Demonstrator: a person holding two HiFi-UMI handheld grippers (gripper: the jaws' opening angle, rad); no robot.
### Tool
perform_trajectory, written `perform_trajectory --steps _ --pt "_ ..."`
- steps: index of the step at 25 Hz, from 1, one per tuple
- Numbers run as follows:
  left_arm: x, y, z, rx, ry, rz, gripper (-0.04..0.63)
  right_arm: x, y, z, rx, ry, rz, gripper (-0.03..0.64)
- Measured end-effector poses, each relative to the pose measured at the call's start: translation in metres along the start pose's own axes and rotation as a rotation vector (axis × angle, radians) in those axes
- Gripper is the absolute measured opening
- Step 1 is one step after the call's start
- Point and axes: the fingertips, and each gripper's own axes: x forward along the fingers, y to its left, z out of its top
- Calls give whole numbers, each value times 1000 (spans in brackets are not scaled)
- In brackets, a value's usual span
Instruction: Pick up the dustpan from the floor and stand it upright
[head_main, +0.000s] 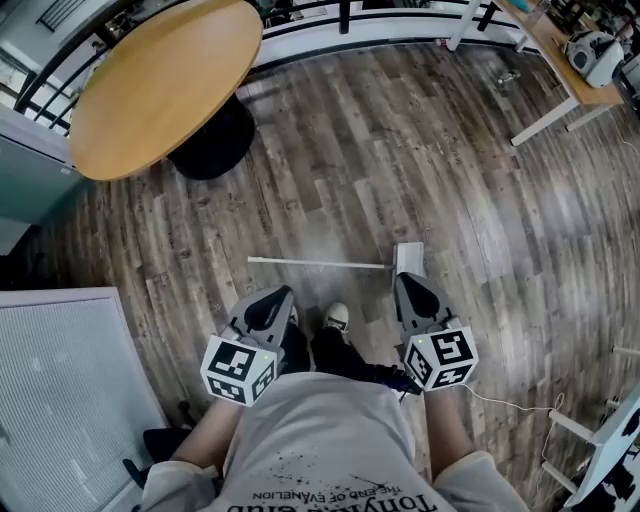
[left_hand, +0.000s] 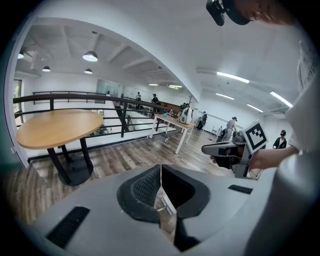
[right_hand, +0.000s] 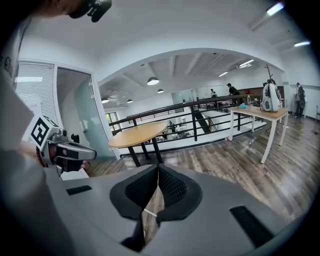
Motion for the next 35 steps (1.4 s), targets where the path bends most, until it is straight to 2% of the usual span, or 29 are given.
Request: perform_trajectory --steps 7,11,14,20,24,28,35 --pt "-2 35 -6 -13 32 9 29 21 9 1 4 23 -7 26" --pt "-6 61 -7 -32 40 4 29 30 13 16 -29 11 -43 26" --pt "-4 75 -10 -38 48 -6 29 35 7 21 -7 3 -60 26" --pt "10 102 -22 -59 79 -16 29 52 10 8 14 32 -73 26" --pt "16 126 -46 -97 117 0 29 70 18 -19 18 64 -45 26" --pt "35 147 -75 -56 163 6 29 99 17 -46 22 106 -17 26" --pt "80 186 -154 -77 251 30 29 142 29 -97 37 148 54 26"
